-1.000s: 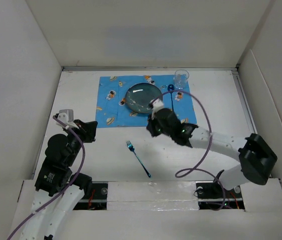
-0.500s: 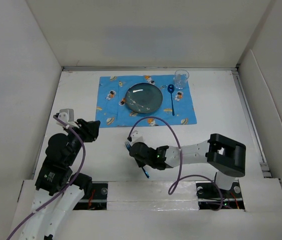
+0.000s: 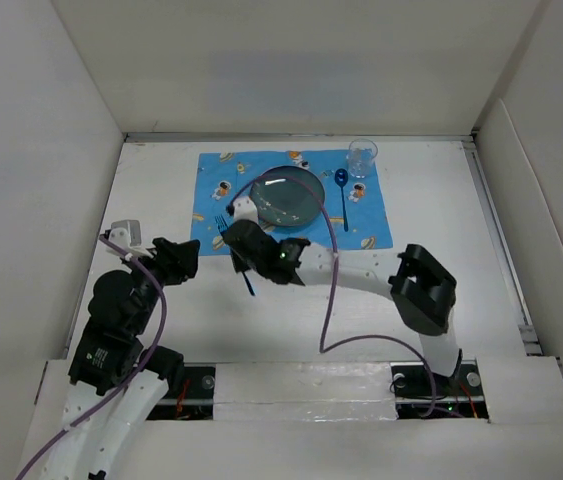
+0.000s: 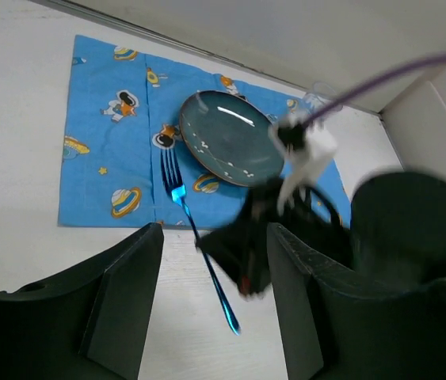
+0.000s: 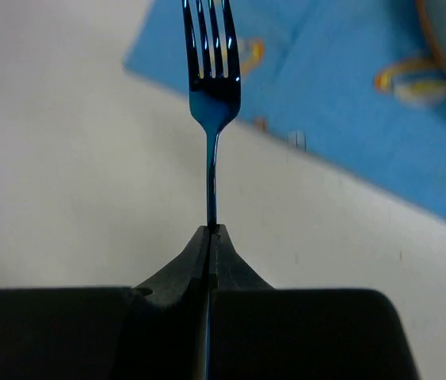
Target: Set the dinner table for one person
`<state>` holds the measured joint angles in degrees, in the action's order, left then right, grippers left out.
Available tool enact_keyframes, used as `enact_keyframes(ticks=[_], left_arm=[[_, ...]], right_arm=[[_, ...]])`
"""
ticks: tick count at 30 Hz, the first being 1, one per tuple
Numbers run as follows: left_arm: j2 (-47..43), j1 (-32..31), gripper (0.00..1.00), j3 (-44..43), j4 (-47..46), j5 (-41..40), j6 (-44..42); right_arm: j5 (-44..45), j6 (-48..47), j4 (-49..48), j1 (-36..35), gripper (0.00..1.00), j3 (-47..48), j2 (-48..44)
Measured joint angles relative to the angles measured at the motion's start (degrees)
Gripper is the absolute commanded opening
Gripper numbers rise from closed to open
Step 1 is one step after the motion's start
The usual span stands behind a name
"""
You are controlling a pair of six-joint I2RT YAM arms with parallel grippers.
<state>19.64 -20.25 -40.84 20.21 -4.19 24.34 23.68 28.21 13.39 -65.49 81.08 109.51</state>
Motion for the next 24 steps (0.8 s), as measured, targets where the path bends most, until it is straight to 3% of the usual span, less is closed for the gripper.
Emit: enact_keyframes(ticks=[6, 15, 19, 24], left_arm=[[-1.6, 0.0, 0.58, 0.0, 0.2, -2.2, 1.2], [-1.9, -0.7, 0.58, 0.0, 0.3, -3.0, 1.9], [-2.4, -0.7, 0.58, 0.1, 0.3, -3.0, 2.1], [-2.6, -1.2, 0.58, 0.1, 0.3, -3.0, 2.1]], right_arm=[[-0.3, 0.8, 0.6, 8.5, 0.0, 25.8, 14.0], [-0.9, 9.0, 8.2, 15.2, 0.0, 49.7, 33.7], [-1.9, 10.9, 11.3, 16.0, 0.0, 57.5, 40.3], [-3.7, 12.5, 12.9, 16.8, 0.0, 58.5, 41.9]])
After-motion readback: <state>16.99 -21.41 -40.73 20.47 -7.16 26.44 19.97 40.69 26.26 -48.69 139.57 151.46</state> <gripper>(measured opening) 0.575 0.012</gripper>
